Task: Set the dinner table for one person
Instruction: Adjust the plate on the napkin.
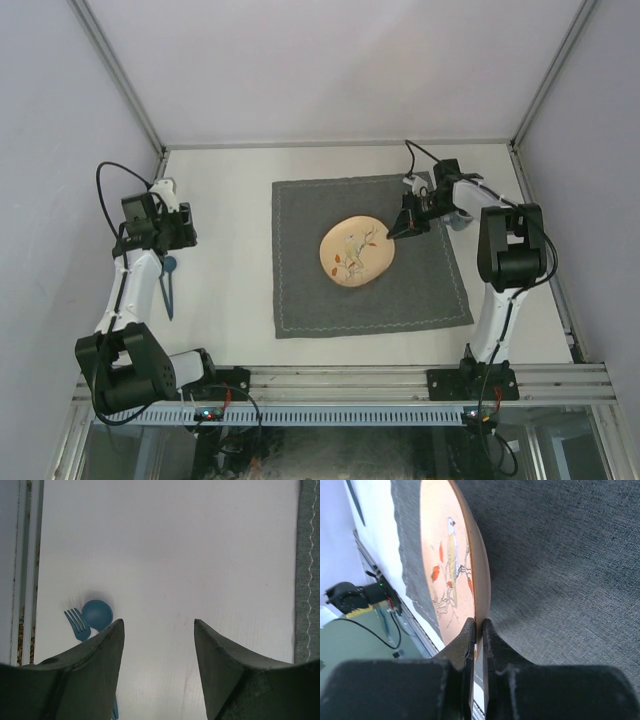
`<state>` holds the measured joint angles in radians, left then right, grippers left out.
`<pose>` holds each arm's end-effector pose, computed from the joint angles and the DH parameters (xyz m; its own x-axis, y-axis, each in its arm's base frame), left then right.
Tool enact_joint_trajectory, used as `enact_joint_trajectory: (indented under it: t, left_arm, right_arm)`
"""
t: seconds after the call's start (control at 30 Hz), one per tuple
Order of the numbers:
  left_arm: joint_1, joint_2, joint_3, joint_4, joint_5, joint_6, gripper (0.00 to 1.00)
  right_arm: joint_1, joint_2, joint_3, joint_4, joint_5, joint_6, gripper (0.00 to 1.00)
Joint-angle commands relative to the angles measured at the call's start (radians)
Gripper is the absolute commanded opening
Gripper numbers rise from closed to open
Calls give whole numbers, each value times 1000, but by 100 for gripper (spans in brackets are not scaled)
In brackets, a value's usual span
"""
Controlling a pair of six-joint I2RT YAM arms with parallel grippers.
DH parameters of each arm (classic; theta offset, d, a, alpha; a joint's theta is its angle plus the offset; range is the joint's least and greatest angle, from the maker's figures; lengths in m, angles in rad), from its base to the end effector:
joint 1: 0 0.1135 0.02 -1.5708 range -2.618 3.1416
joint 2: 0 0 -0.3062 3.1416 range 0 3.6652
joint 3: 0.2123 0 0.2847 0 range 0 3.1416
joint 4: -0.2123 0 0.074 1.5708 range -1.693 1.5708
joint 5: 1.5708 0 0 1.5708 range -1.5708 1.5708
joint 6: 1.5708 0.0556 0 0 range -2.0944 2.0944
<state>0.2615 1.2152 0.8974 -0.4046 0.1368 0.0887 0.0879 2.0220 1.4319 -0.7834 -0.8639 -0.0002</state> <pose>0.2853 0.0685 0.2852 -0.6501 -0.0831 -0.7553 -0.1001 0.9947 -0.0234 0.4343 0.0807 0.1761 -0.9768 -0.0862 -0.1962 -0.2057 0.6339 0.7456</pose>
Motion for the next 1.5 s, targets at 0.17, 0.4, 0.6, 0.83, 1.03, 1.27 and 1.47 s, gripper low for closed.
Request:
enact_joint_trajectory:
  t: [0.17,0.4,0.6,0.83,1.03,1.27,1.47]
  left_arm:
    - [8,1,-20,36,11,0,62]
    - [9,2,-21,39,15,0,62]
    - [9,10,-23,43,18,-6,62]
    - [9,8,-28,44,17,-2,62]
    - [8,10,-28,46,21,-7,62]
    - [9,8,-24,44,24,-7,62]
    - [9,11,-20,44,26,-6,62]
  right_arm:
    - [45,-175,-61,302,-131,317,0]
    - [42,-183,-123,410,-108,419,0]
    - [39,-219,-160,527,-81,513,0]
    - [4,-239,-195,593,-69,568,0]
    - [-27,-256,-221,614,-76,580,0]
    - [-45,-255,-245,590,-35,545,0]
    - [-31,-200,-249,558,8,515,0]
